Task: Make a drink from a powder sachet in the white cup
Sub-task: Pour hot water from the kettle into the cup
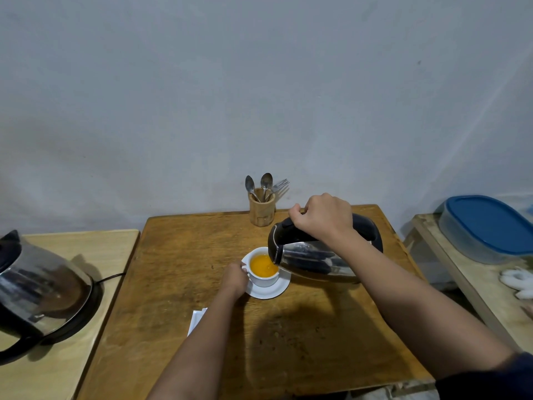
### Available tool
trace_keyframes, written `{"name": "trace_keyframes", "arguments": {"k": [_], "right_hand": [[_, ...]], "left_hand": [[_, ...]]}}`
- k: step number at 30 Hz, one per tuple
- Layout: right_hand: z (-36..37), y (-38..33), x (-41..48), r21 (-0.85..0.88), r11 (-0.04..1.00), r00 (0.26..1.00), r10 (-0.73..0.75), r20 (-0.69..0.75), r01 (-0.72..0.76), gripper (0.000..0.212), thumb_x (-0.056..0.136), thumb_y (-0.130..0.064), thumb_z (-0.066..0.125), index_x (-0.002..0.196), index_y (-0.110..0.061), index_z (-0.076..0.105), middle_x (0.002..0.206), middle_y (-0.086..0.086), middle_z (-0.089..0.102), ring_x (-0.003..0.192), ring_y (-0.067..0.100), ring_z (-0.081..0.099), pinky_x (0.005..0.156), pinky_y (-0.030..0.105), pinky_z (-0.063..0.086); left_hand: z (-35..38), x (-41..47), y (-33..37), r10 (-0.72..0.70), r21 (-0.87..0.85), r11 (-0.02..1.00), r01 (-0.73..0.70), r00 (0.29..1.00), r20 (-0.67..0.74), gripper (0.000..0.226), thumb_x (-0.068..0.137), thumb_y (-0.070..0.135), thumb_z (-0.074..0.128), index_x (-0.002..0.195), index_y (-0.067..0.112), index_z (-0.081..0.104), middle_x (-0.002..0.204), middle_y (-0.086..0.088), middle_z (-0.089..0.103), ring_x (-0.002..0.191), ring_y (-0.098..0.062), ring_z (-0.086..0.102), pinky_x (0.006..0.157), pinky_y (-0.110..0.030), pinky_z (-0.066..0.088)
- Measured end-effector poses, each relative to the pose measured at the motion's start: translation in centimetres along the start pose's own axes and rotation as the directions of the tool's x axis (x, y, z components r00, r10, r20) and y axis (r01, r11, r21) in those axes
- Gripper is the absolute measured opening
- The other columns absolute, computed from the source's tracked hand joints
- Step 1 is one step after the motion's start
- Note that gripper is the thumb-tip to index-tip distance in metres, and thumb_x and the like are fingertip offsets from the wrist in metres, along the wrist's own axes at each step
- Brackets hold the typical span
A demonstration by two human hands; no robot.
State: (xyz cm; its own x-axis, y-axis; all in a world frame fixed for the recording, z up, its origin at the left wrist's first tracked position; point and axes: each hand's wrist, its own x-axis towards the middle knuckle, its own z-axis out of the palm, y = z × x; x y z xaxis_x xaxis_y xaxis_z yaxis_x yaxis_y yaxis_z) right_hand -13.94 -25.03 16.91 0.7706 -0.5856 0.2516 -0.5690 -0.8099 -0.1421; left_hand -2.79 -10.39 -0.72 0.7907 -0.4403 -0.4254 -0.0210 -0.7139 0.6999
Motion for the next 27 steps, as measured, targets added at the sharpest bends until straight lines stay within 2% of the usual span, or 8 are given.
{"name": "trace_keyframes", "arguments": {"k": [6, 8, 11, 16, 22, 27], "right_hand": [[0.0, 0.2, 0.2, -0.008, 1.000, 1.000, -0.003, -0.004, 0.003, 0.048, 0.088, -0.043, 0.039, 0.050, -0.014, 0.041, 0.049, -0.001, 0.039, 0.046, 0.012, 0.035, 0.047, 0.022, 0.026], [0.0, 0.3, 0.2, -0.005, 1.000, 1.000, -0.004, -0.003, 0.004, 0.048, 0.088, -0.043, 0.039, 0.050, -0.014, 0.043, 0.049, -0.001, 0.040, 0.046, 0.012, 0.036, 0.047, 0.022, 0.027], [0.0, 0.3, 0.3, -0.010, 1.000, 1.000, -0.003, -0.010, 0.003, 0.050, 0.088, -0.043, 0.039, 0.046, -0.015, 0.037, 0.048, -0.001, 0.039, 0.045, 0.012, 0.035, 0.046, 0.022, 0.026], [0.3, 0.4, 0.5, 0.025, 0.999, 0.999, 0.029, -0.017, -0.029, 0.050, 0.087, -0.043, 0.041, 0.045, -0.015, 0.039, 0.046, -0.002, 0.039, 0.044, 0.014, 0.037, 0.047, 0.022, 0.028], [0.8, 1.6, 0.2, 0.161, 0.967, 0.980, 0.197, 0.023, -0.198, 0.051, 0.085, -0.044, 0.041, 0.046, -0.011, 0.044, 0.045, -0.002, 0.039, 0.045, 0.019, 0.041, 0.047, 0.024, 0.033], [0.4, 3.9, -1.2, 0.383, 0.809, 0.892, 0.438, 0.114, -0.446, 0.045, 0.081, -0.045, 0.044, 0.053, -0.010, 0.049, 0.051, 0.001, 0.046, 0.050, 0.021, 0.044, 0.047, 0.026, 0.028]], "left_hand": [[0.1, -0.1, 0.1, 0.004, -0.010, 1.000, -0.003, 1.000, 0.010, 0.030, 0.094, 0.013, 0.042, 0.117, 0.004, 0.058, 0.118, -0.017, 0.063, 0.105, -0.029, 0.059, 0.081, -0.035, 0.046], [0.0, -0.1, 0.1, 0.005, -0.013, 1.000, -0.005, 1.000, 0.011, 0.030, 0.094, 0.013, 0.042, 0.117, 0.004, 0.058, 0.118, -0.017, 0.063, 0.105, -0.029, 0.059, 0.083, -0.036, 0.047], [0.0, -0.3, 0.1, 0.010, -0.014, 1.000, -0.009, 1.000, 0.015, 0.030, 0.094, 0.013, 0.042, 0.117, 0.004, 0.057, 0.118, -0.017, 0.063, 0.105, -0.029, 0.059, 0.086, -0.038, 0.048], [-0.2, -0.5, 0.2, 0.014, -0.010, 1.000, -0.014, 1.000, 0.015, 0.030, 0.094, 0.014, 0.041, 0.120, 0.006, 0.056, 0.119, -0.015, 0.062, 0.106, -0.028, 0.059, 0.084, -0.035, 0.047], [-0.2, -0.9, 0.1, 0.061, 0.015, 0.998, -0.061, 0.998, -0.005, 0.028, 0.095, 0.012, 0.040, 0.116, 0.003, 0.056, 0.118, -0.018, 0.061, 0.101, -0.027, 0.057, 0.080, -0.035, 0.044], [0.1, -1.5, 0.0, 0.089, 0.043, 0.995, -0.088, 0.995, -0.037, 0.031, 0.095, 0.011, 0.040, 0.123, 0.005, 0.050, 0.128, -0.018, 0.055, 0.113, -0.030, 0.054, 0.089, -0.036, 0.044]]}}
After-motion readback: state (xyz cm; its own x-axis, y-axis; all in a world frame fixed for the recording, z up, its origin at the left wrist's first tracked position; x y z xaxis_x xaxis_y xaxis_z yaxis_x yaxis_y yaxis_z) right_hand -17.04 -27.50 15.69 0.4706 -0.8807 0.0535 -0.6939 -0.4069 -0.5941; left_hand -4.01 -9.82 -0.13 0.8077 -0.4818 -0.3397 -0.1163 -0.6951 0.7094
